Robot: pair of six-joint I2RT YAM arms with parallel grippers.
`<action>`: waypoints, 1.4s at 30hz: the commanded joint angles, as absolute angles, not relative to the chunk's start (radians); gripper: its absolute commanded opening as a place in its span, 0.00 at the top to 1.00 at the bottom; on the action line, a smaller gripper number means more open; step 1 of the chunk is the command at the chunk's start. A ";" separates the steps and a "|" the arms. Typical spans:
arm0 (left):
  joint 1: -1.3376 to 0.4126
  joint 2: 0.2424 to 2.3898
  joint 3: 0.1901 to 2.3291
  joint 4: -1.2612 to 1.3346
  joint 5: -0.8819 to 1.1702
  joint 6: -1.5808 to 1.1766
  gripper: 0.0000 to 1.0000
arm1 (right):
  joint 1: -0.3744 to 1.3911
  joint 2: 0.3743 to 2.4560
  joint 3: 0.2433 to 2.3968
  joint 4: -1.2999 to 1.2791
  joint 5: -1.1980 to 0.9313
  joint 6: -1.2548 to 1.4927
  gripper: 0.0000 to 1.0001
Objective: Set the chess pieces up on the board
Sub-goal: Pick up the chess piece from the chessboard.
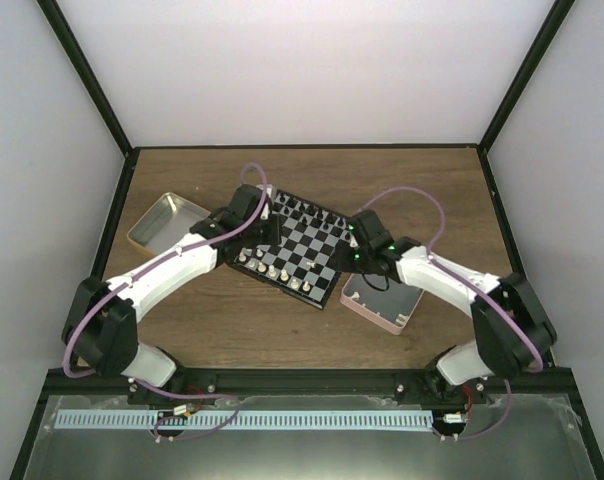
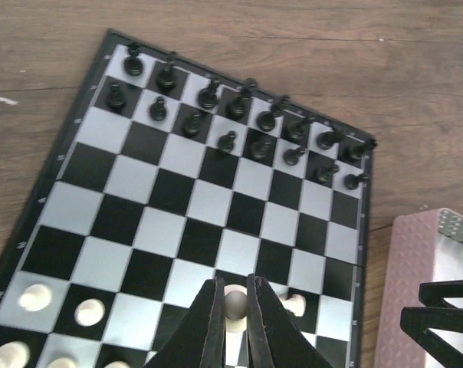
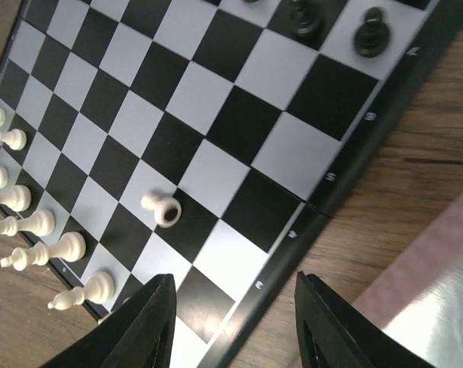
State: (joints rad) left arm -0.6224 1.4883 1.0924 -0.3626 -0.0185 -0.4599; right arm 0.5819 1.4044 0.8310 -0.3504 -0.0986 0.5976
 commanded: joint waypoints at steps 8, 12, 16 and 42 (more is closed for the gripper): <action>-0.577 1.396 1.027 -0.388 -0.067 -0.436 0.96 | 0.707 1.679 1.070 -0.413 -0.042 0.553 0.56; -0.571 1.386 1.011 -0.386 -0.061 -0.435 0.96 | 0.736 1.748 1.128 -0.433 -0.033 0.538 0.56; -0.565 1.377 1.002 -0.384 -0.056 -0.435 0.96 | 0.749 1.798 1.181 -0.458 0.001 0.537 0.56; -0.526 1.335 0.972 -0.383 -0.044 -0.440 0.96 | 0.750 1.972 1.319 -0.492 0.131 0.314 0.67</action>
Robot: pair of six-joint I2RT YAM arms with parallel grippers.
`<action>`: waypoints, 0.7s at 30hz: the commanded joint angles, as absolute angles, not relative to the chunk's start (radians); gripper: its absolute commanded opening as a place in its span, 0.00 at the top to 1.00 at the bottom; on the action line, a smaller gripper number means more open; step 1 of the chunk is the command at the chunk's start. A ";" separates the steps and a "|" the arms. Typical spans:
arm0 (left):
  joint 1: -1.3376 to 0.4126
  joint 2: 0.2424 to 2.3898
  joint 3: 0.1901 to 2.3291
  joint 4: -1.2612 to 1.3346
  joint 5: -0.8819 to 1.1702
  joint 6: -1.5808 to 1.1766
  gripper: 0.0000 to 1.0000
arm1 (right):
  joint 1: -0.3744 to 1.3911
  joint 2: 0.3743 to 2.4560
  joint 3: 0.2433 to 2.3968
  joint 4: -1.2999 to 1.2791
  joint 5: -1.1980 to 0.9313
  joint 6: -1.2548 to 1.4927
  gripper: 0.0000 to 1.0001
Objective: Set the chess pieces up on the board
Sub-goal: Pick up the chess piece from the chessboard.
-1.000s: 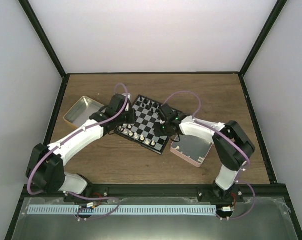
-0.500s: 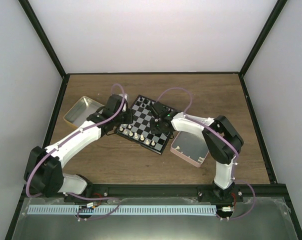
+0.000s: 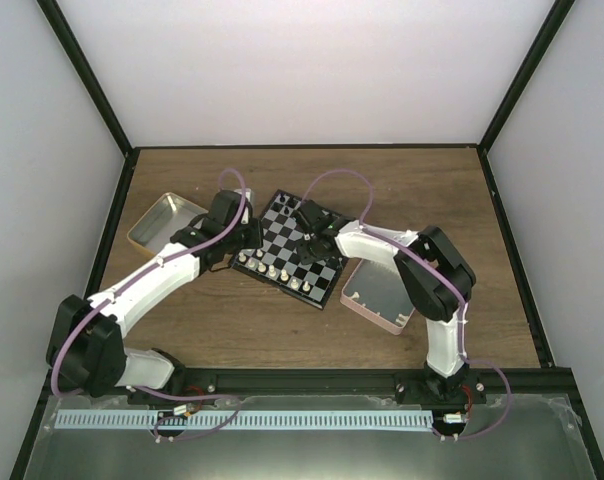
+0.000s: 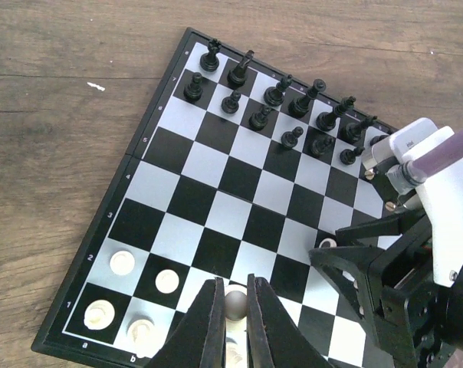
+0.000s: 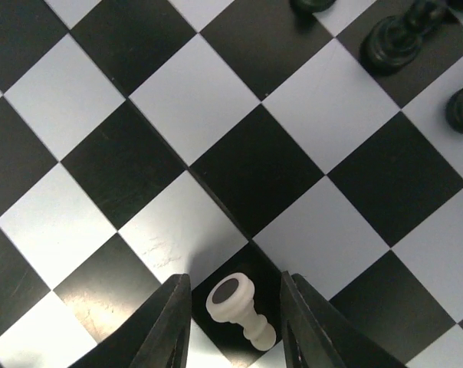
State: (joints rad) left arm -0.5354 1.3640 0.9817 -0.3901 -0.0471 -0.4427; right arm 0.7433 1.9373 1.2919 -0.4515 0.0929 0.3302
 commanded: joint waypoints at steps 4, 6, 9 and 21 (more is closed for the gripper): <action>-0.523 1.321 0.961 -0.369 -0.048 -0.442 0.96 | 0.750 1.974 1.319 -0.498 0.182 0.342 0.74; -0.523 1.323 0.960 -0.368 -0.042 -0.441 0.96 | 0.750 1.974 1.319 -0.497 0.198 0.354 0.76; -0.523 1.333 0.962 -0.368 -0.027 -0.438 0.96 | 0.750 1.975 1.318 -0.486 0.208 0.364 0.77; -0.523 1.390 0.976 -0.370 0.001 -0.426 0.96 | 0.749 1.934 1.270 -0.407 0.250 0.398 0.87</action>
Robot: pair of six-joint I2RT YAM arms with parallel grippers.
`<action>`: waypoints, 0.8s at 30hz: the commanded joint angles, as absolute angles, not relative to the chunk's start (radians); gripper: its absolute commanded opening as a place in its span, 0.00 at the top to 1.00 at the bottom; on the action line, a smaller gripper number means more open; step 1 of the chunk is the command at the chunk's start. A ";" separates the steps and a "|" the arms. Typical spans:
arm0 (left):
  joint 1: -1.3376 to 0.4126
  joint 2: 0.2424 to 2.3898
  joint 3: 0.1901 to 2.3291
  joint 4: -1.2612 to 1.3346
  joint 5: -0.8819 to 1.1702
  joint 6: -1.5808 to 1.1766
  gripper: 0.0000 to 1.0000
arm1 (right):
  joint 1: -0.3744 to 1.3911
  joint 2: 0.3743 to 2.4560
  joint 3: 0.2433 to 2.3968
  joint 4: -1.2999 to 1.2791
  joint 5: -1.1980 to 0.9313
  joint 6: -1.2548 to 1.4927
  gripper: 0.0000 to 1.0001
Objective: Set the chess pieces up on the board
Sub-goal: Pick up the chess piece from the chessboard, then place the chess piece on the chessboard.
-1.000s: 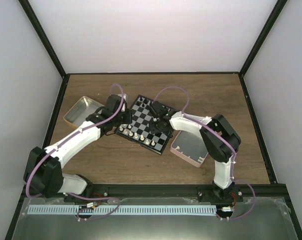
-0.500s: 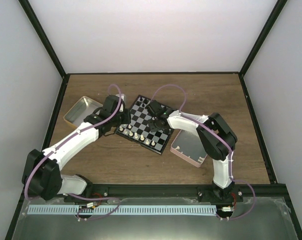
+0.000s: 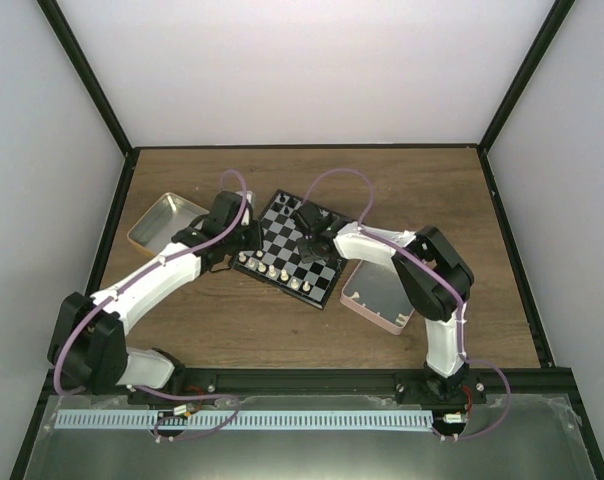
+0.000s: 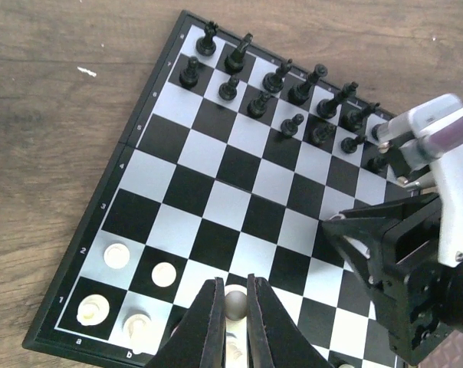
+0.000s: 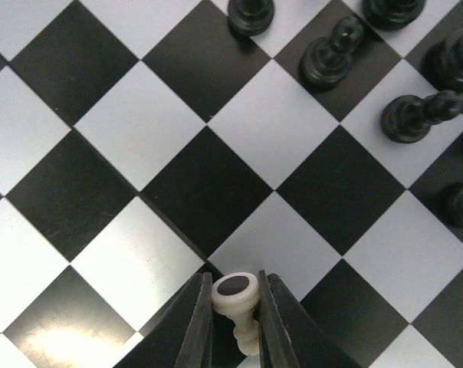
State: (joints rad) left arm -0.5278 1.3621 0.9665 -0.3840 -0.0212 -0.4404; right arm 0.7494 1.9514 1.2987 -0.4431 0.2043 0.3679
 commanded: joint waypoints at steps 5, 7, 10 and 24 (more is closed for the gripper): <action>-0.523 1.445 0.998 -0.372 0.029 -0.412 0.95 | 0.748 1.837 1.187 -0.309 0.256 0.437 0.86; -0.524 1.474 1.013 -0.376 0.042 -0.410 0.95 | 0.746 1.794 1.151 -0.276 0.256 0.461 0.86; -0.531 1.523 1.046 -0.396 0.058 -0.399 0.95 | 0.742 1.743 1.104 -0.244 0.253 0.495 0.85; -0.569 1.737 1.157 -0.517 -0.029 -0.379 0.92 | 0.739 1.656 0.997 -0.207 0.170 0.572 0.84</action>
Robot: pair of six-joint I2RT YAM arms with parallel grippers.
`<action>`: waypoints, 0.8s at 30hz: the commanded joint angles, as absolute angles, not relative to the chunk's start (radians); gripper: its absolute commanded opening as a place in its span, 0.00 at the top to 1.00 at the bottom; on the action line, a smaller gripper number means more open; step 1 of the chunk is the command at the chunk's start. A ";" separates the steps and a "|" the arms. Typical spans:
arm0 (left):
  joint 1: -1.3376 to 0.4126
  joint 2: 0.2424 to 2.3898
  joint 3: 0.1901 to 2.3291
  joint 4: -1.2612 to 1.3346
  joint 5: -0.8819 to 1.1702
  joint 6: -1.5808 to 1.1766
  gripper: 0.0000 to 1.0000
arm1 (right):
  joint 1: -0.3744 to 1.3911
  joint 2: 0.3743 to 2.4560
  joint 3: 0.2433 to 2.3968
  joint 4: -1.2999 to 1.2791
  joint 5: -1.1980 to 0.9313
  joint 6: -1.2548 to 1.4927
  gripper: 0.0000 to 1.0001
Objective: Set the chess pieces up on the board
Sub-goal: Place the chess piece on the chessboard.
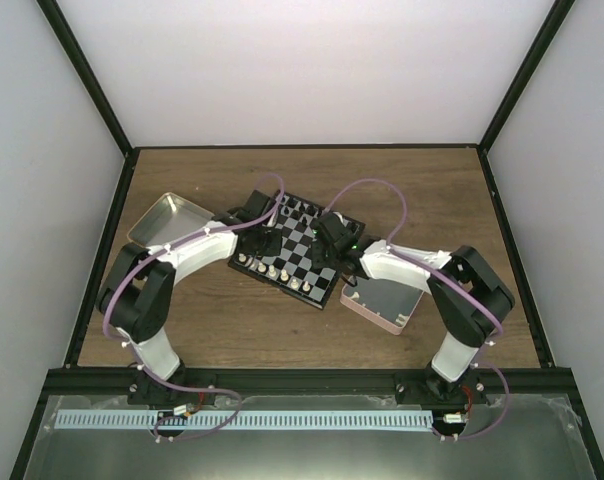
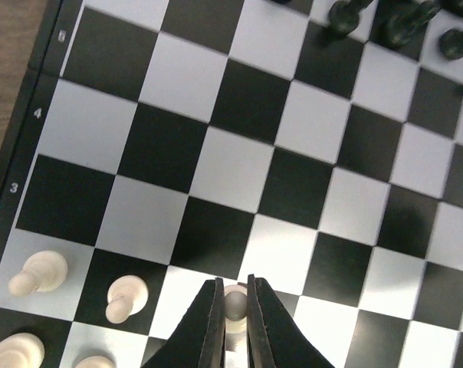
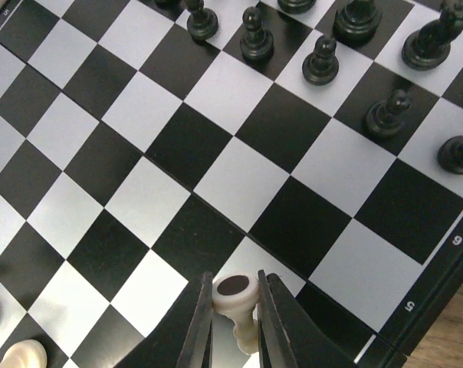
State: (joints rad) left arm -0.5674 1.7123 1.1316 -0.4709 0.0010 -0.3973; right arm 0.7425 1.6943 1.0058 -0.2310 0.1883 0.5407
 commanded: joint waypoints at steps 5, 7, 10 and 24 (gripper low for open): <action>-0.569 1.763 1.147 -0.530 -0.052 -0.375 0.92 | 0.739 1.643 0.993 -0.201 0.151 0.577 0.84; -0.569 1.770 1.141 -0.523 -0.041 -0.369 0.91 | 0.739 1.643 0.994 -0.200 0.152 0.577 0.84; -0.569 1.780 1.139 -0.519 -0.022 -0.365 0.89 | 0.739 1.643 0.994 -0.201 0.148 0.577 0.84; -0.569 1.794 1.148 -0.541 -0.011 -0.353 0.79 | 0.739 1.641 0.988 -0.198 0.132 0.588 0.84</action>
State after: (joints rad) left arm -0.5674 1.7813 1.1328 -0.5270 -0.0231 -0.3637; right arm 0.7425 1.6669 0.9977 -0.2150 0.1329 0.5751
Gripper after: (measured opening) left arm 0.180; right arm 0.158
